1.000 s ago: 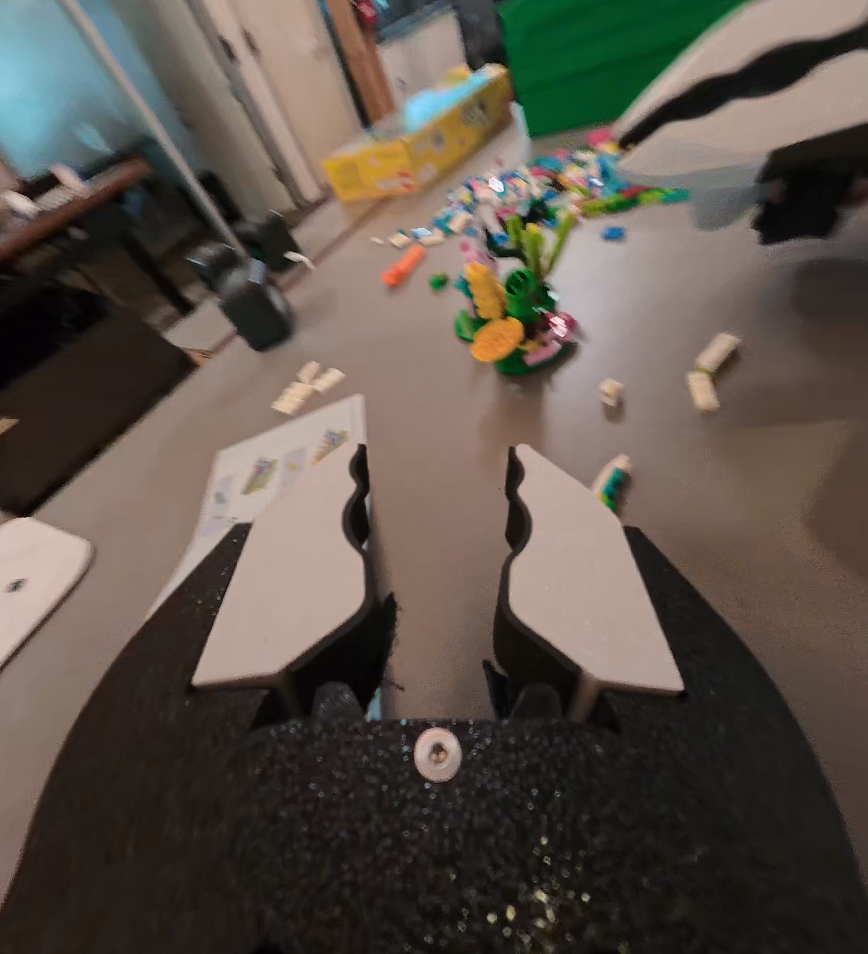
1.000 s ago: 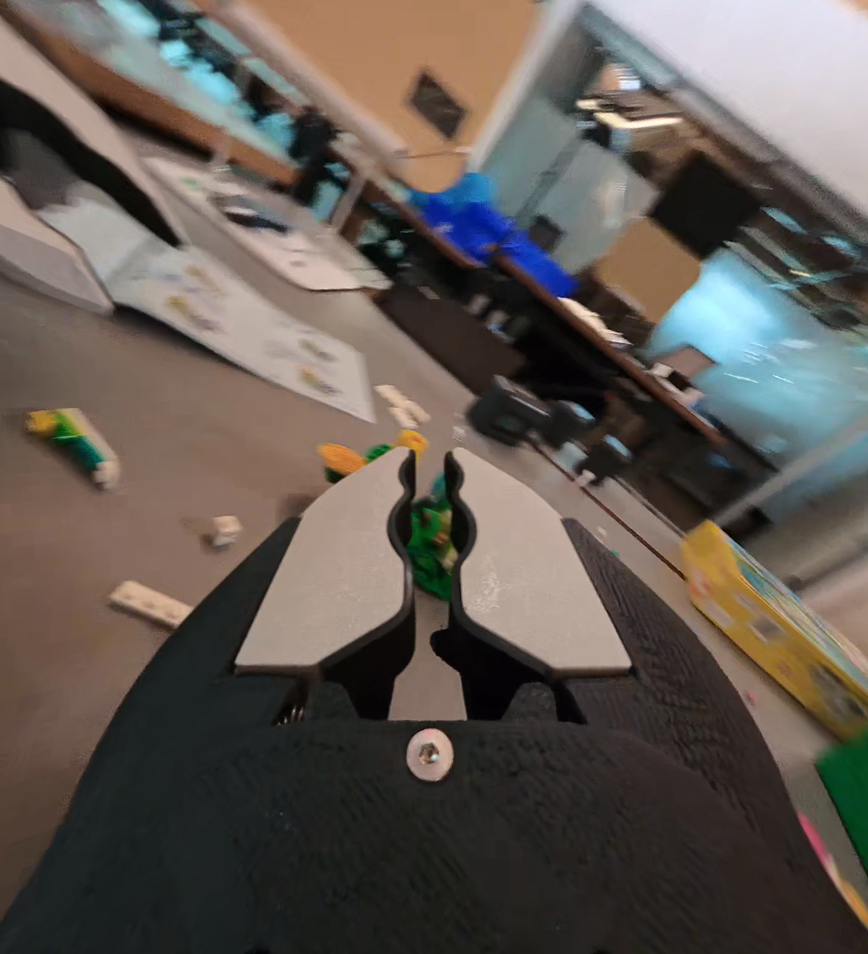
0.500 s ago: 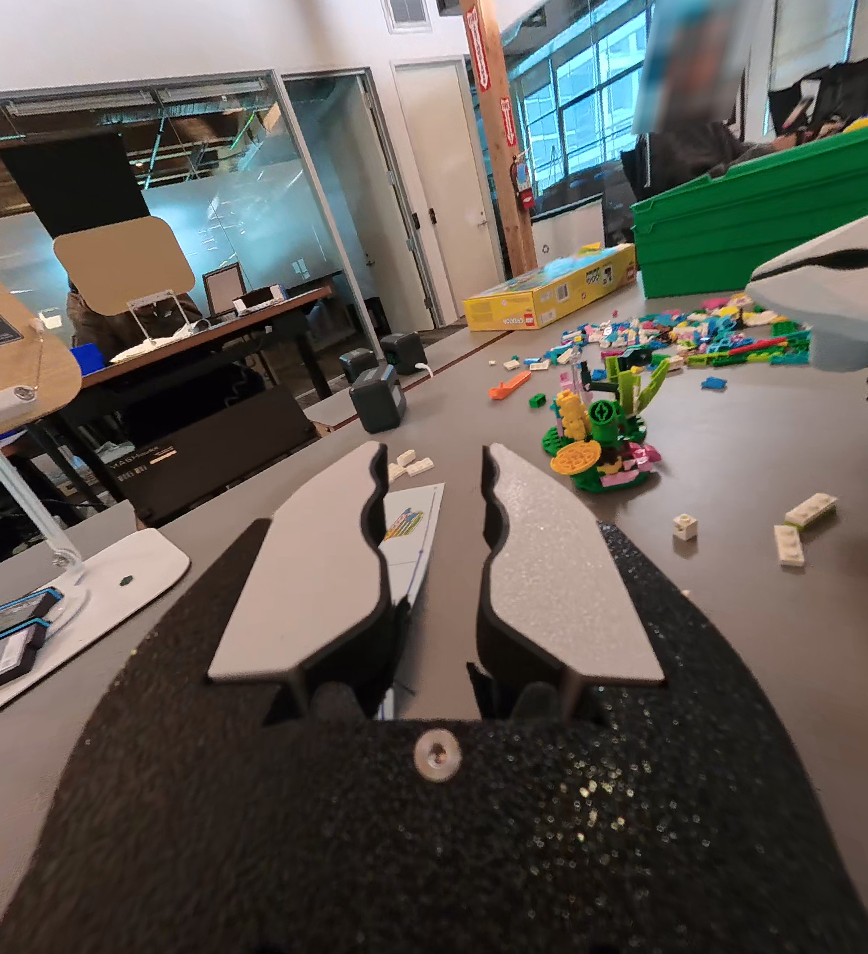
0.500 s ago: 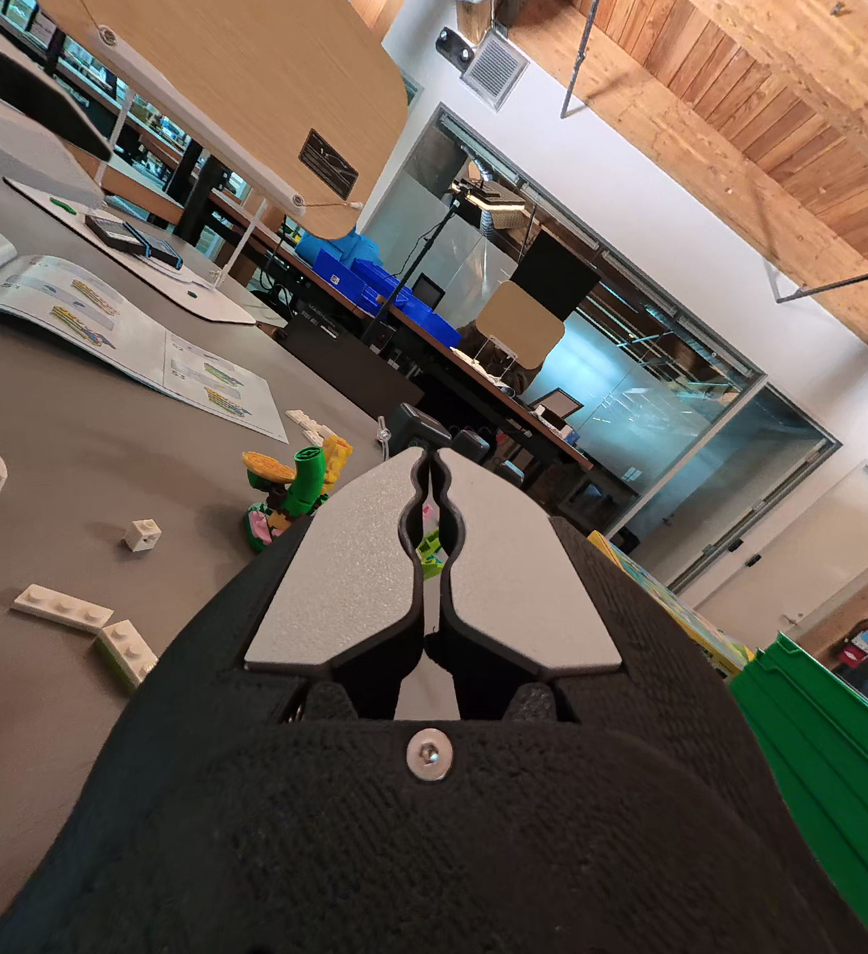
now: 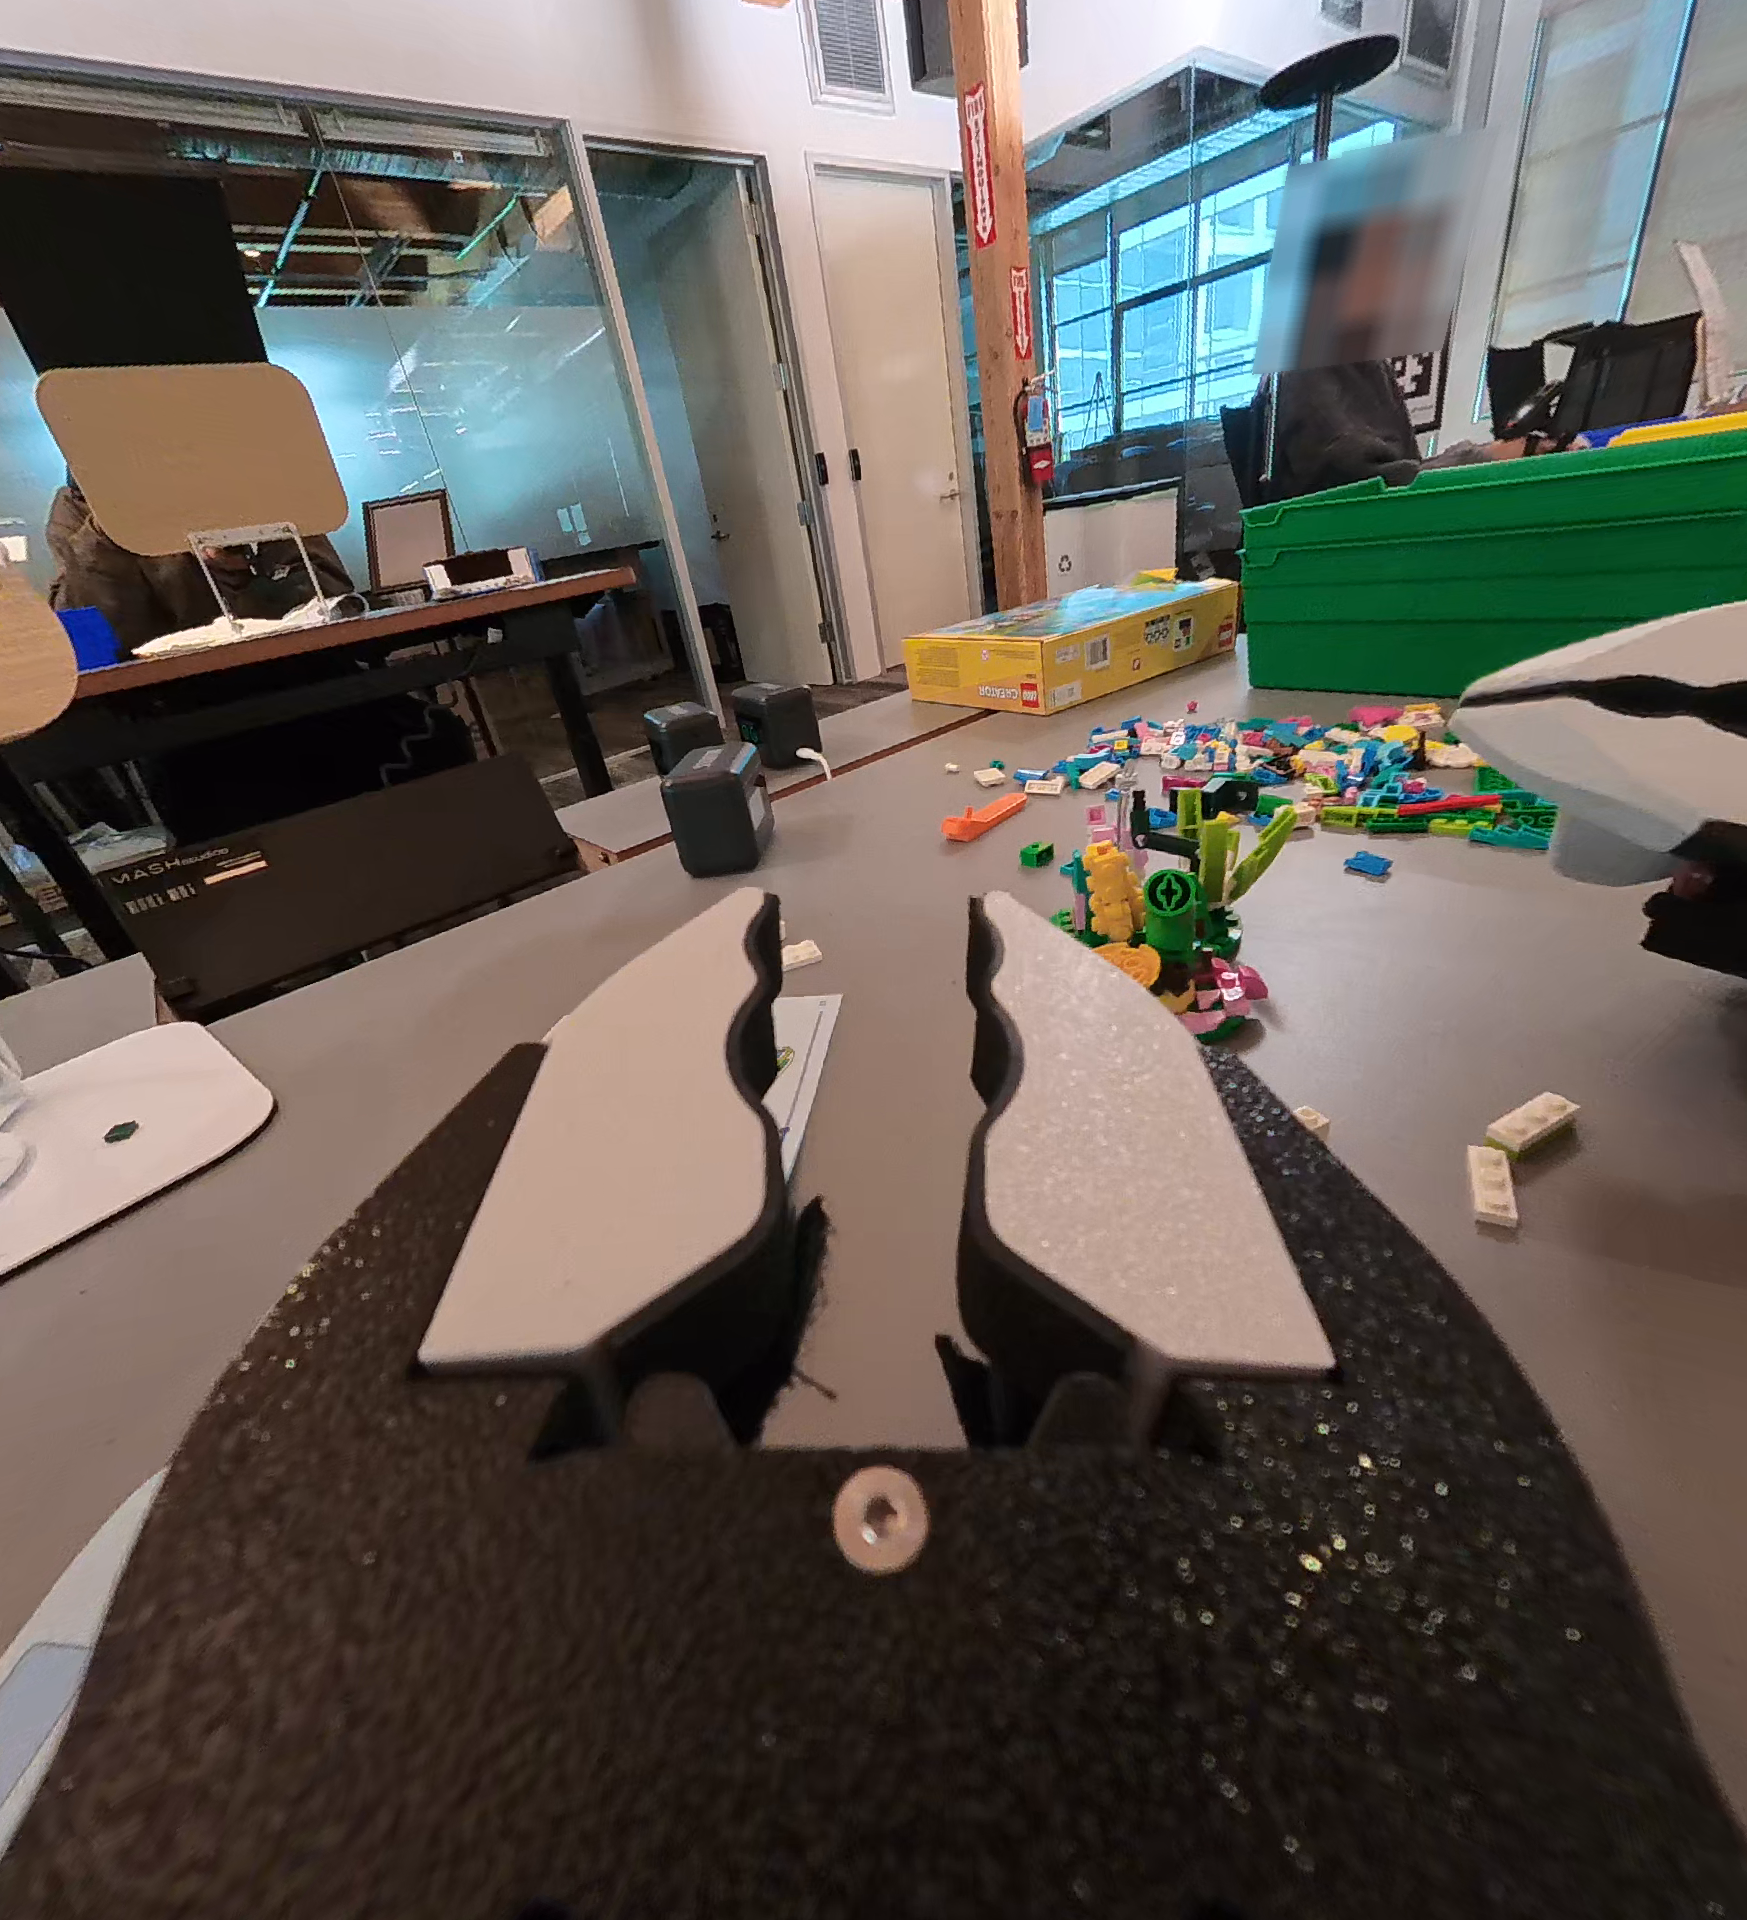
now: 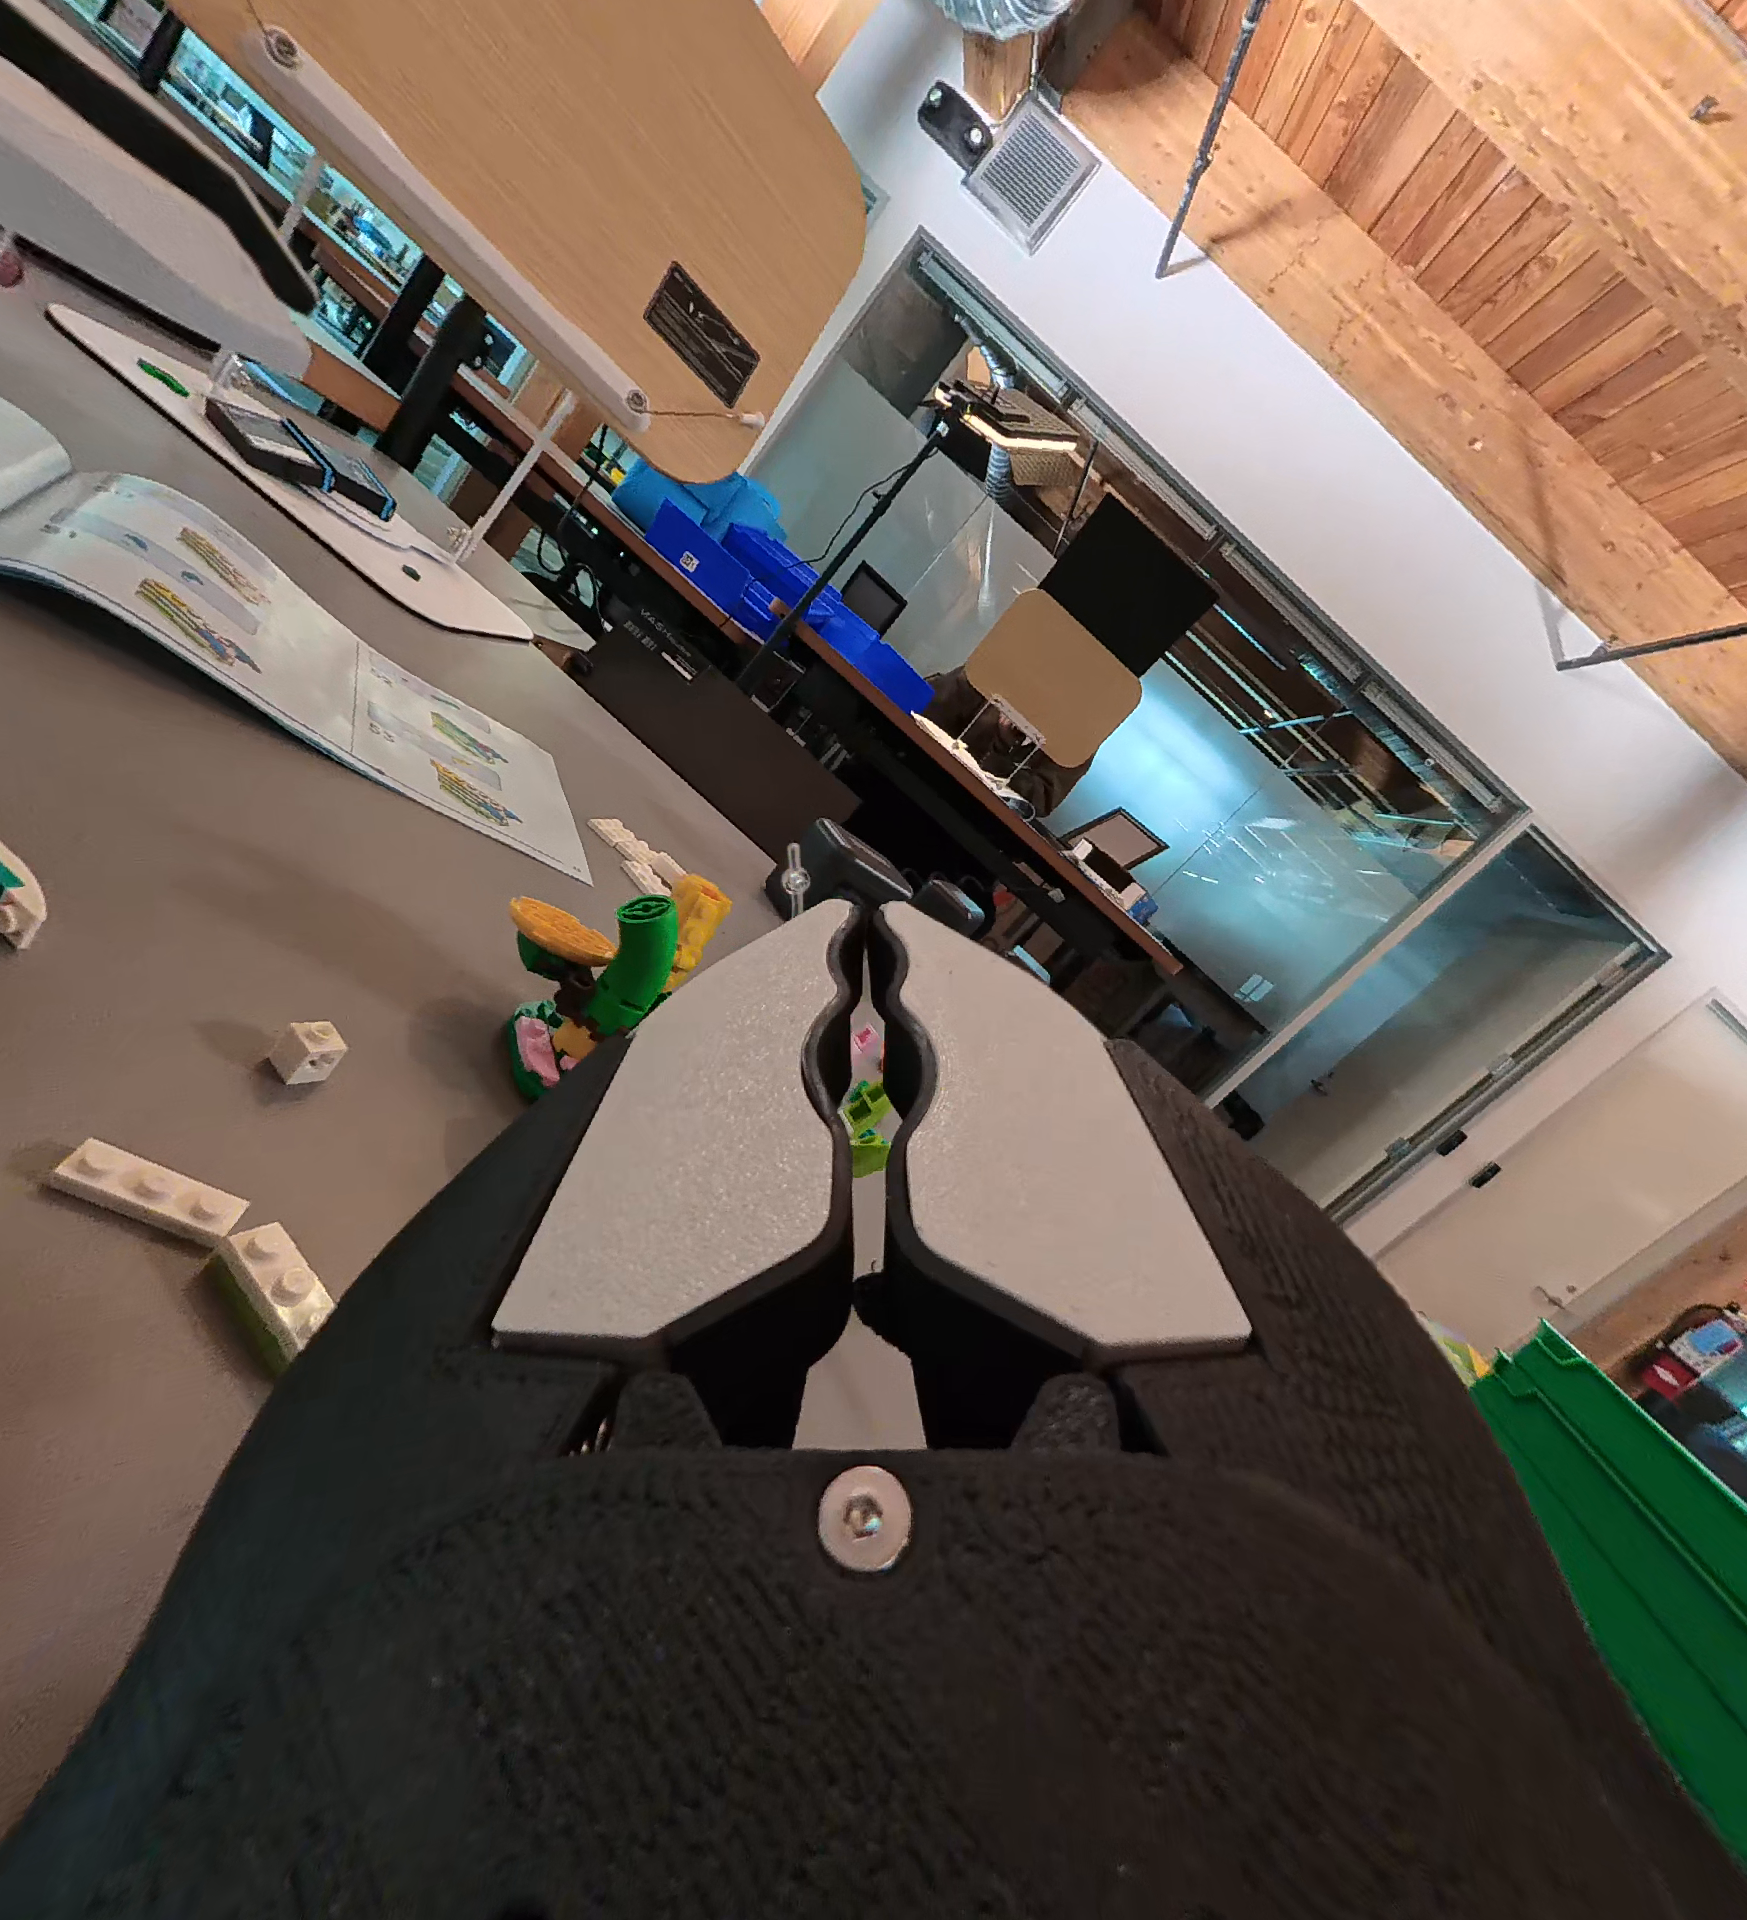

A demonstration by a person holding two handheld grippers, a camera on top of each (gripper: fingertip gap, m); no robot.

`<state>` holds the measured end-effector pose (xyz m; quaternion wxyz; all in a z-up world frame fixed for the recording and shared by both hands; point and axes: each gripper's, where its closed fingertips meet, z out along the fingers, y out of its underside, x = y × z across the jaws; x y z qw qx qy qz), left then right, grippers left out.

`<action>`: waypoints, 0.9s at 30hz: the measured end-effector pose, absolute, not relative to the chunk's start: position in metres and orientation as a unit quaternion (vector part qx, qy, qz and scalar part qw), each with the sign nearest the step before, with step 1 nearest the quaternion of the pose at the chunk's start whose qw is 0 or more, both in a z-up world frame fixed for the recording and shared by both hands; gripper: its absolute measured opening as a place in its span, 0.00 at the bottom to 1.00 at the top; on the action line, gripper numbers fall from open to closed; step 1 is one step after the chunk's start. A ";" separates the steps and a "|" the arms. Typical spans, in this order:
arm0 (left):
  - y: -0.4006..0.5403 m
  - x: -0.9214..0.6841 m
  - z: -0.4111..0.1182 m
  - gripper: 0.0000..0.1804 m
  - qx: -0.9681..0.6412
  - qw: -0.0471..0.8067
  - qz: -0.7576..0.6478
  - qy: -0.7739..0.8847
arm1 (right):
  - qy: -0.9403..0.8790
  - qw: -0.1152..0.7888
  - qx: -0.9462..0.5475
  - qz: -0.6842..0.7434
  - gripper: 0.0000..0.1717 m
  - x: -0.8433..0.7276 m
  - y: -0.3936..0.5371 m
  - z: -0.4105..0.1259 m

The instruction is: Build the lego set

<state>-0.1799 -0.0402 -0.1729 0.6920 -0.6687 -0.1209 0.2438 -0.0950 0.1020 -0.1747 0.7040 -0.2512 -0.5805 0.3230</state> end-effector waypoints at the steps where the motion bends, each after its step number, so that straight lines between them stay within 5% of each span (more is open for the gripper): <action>1: -0.040 -0.180 -0.174 0.19 -0.671 0.691 0.242 -0.121 | -0.581 0.704 -0.250 0.322 0.00 -0.095 0.101 -0.175; 27: -0.037 -0.172 -0.163 0.18 -0.632 0.733 0.205 -0.147 | -0.585 0.714 -0.220 0.314 0.00 -0.095 0.092 -0.175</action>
